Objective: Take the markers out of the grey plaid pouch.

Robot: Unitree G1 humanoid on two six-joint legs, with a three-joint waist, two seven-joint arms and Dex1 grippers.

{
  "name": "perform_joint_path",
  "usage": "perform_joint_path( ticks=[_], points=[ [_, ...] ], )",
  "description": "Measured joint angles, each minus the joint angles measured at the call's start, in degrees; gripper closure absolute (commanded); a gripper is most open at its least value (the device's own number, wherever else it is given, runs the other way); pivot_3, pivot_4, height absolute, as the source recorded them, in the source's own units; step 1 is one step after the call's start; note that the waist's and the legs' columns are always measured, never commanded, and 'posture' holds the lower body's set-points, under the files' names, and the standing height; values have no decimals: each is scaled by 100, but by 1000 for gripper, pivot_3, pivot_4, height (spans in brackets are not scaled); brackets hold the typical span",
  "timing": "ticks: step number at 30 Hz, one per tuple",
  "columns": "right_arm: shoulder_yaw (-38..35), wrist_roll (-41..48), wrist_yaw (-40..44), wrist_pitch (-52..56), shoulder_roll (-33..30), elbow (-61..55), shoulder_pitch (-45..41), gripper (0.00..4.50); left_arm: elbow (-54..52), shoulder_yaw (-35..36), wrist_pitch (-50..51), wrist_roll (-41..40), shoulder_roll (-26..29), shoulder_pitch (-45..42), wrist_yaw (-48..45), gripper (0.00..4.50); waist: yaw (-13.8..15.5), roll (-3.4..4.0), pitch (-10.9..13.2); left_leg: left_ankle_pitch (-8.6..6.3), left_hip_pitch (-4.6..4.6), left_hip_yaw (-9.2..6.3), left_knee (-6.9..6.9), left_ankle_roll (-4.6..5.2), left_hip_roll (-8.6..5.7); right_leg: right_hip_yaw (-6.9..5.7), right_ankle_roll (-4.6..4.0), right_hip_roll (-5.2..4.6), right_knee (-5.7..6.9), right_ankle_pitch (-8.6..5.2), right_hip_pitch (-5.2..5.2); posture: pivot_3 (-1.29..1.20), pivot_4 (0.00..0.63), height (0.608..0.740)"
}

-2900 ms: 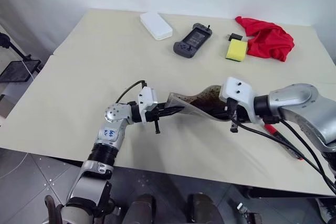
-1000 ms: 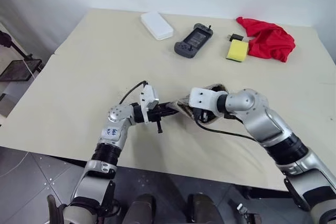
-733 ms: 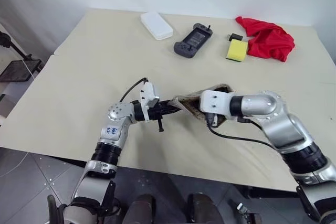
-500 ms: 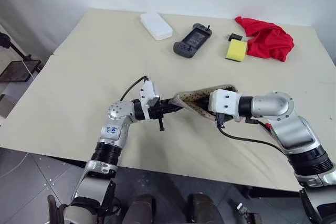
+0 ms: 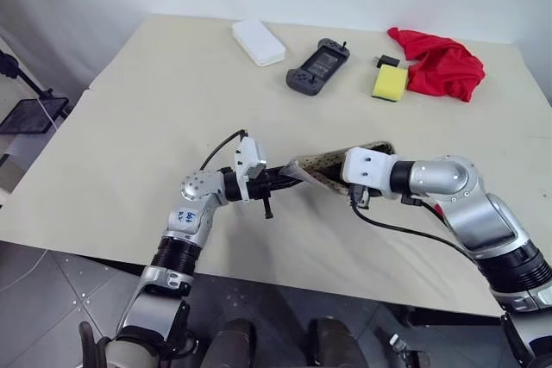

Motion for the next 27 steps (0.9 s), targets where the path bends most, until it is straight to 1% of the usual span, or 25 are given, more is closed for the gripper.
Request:
perform_joint_path(
  ticks=[4, 9, 10, 13, 16, 19, 21, 25, 27],
  points=[
    [-15, -27, -111, 27, -61, -243, 186, 3980, -121, -19, 28, -1, 52, 78, -4, 4500, 3, 0, 0, 0, 0, 0, -1, 0, -1, 0, 0, -1, -1, 0, 1, 0, 150, 740],
    [-21, -257, -202, -167, -490, -554, 248, 3980, -439, -154, 91, -16, 52, 162, 27, 4500, 5, 0, 0, 0, -1, 0, -1, 0, -1, 0, 0, -1, -3, 0, 2, 0, 150, 740],
    [-48, -242, -202, -166, -491, -583, 255, 3980, -461, -155, 92, -27, 54, 164, 38, 4500, 5, 0, 0, 0, -1, 0, -2, 0, 0, 0, 0, 0, -5, 0, 2, 0, 150, 740],
    [-256, 208, -93, -216, -367, -615, 452, 3980, -492, -154, 108, -71, 161, 176, 48, 4500, -14, 0, 0, 0, 0, 0, -3, 0, 3, 0, 0, 3, -4, 0, 2, 0, 150, 740],
    [-672, 956, 170, -713, -124, -365, 696, 3980, -501, -146, 129, -152, 229, 206, 42, 4500, -1, -1, 0, 0, 1, 0, 1, 0, 2, -1, 0, 2, -3, 0, 6, 0, 150, 740],
    [-738, 1085, 332, -1283, -182, -46, 728, 3980, -519, -174, 130, -153, 229, 205, 28, 4500, 1, 0, 0, 0, 1, 0, 2, 1, -1, -1, 0, -1, -4, 0, 7, 0, 150, 740],
    [-751, 1126, 376, -1458, -206, 43, 703, 3980, -524, -191, 130, -173, 229, 205, 27, 4500, 2, -1, 0, 0, 1, 0, 1, 1, 2, -2, 0, 2, -5, 0, 6, 0, 150, 740],
    [-988, 1678, 426, -1453, 5, 88, 696, 3980, -576, -137, 105, -247, 265, 163, 95, 4500, -11, -1, 0, 0, 1, 0, 1, 0, 4, -2, 0, 2, -3, 0, 6, 0, 150, 740],
    [-1338, 2326, 399, -1205, 272, 53, 659, 3980, -595, -95, 104, -252, 349, 170, 132, 4500, -15, -1, 0, 0, 3, 0, 1, 0, 6, -1, 0, 4, -3, 0, 6, 0, 150, 740]
  ],
)
